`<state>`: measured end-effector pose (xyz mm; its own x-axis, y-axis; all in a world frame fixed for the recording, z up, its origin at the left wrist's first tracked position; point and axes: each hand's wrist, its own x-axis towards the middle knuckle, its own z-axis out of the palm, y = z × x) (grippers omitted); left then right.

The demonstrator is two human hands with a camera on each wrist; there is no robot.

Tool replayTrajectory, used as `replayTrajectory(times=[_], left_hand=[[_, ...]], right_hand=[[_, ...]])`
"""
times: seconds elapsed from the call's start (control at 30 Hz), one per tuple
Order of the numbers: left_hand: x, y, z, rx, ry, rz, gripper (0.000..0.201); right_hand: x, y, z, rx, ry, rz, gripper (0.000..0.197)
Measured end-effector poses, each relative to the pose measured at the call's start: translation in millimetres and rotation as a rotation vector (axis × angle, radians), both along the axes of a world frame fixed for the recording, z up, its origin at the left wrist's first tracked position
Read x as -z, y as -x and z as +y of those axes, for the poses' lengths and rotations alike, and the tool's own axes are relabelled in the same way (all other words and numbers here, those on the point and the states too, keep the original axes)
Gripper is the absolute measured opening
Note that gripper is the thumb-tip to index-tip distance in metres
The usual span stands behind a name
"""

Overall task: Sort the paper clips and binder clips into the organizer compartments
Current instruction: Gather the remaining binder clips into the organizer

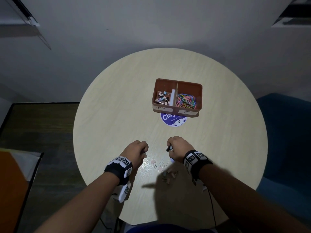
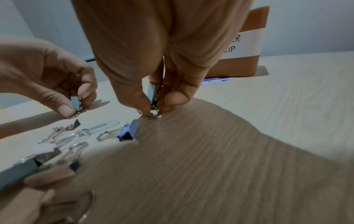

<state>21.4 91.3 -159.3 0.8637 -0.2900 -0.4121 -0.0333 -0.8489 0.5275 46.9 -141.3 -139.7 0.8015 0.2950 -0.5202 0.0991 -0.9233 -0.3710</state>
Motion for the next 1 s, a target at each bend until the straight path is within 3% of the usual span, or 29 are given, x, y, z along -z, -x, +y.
replayTrajectory(times=[0.17, 0.33, 1.0], left_hand=[[4, -6, -7, -0.026, -0.024, -0.059, 0.019], [7, -9, -13, -0.030, -0.077, -0.128, 0.009], [1, -10, -12, 0.122, -0.108, -0.098, 0.019]], right_hand=[[-1, 2, -4, 0.076, -0.049, -0.023, 0.023], [-5, 4, -8, 0.117, -0.094, -0.035, 0.016], [-15, 12, -25, 0.115, -0.069, -0.046, 0.026]])
